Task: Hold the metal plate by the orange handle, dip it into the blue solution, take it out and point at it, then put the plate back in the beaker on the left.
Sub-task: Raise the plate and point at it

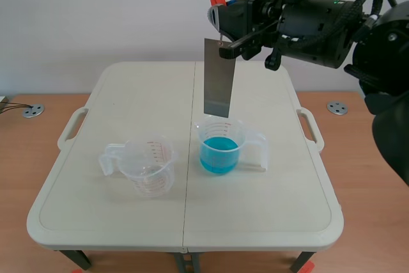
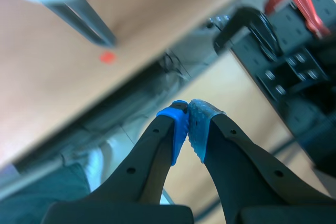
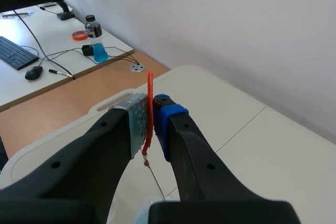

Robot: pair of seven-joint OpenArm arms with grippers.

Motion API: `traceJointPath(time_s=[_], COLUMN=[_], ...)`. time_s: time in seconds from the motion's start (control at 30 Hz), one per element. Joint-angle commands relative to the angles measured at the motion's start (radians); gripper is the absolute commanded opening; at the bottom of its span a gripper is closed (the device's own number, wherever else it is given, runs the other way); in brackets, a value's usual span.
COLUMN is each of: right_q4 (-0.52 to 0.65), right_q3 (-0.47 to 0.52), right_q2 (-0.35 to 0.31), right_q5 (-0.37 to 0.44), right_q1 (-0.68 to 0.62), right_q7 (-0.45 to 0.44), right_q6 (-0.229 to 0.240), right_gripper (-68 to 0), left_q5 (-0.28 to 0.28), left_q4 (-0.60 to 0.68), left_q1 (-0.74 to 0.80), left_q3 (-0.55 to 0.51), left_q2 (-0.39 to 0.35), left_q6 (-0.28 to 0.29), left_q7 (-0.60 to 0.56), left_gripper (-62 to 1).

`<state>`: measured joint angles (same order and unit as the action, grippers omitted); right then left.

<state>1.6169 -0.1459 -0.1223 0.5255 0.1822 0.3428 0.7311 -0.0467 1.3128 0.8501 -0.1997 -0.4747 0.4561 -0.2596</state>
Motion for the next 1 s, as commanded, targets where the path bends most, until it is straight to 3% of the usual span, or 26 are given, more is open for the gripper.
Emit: traceJointPath(time_s=[0.0, 0.5, 0.63, 0.9, 0.97], right_q4=[0.028, 0.139, 0.149, 0.15, 0.15], right_q3=[0.002, 0.015, 0.029, 0.03, 0.03], right_q2=[-0.002, -0.002, -0.002, -0.002, -0.002], right_q5=[0.027, 0.102, 0.123, 0.134, 0.134], right_q1=[0.017, 0.017, 0.017, 0.017, 0.017], right_q7=[-0.007, 0.056, 0.064, 0.082, 0.082], right_q6=[0.015, 0.015, 0.015, 0.015, 0.015], right_gripper=[-66.2, -66.2, -66.2, -66.2, -66.2], left_q5=[0.028, 0.043, 0.044, 0.044, 0.043], left_q4=[0.011, 0.011, 0.011, 0.011, 0.011], left_q1=[-0.021, -0.325, -0.432, -0.645, -0.695], left_q3=[-0.013, -0.014, -0.014, -0.01, 0.006], left_q2=[-0.014, -0.077, -0.077, -0.077, -0.077], left_q6=[0.003, 0.014, 0.068, 0.24, 0.24], left_q7=[-0.011, 0.042, 0.07, 0.074, 0.074], left_gripper=[-58.2, -58.2, -58.2, -58.2, -58.2])
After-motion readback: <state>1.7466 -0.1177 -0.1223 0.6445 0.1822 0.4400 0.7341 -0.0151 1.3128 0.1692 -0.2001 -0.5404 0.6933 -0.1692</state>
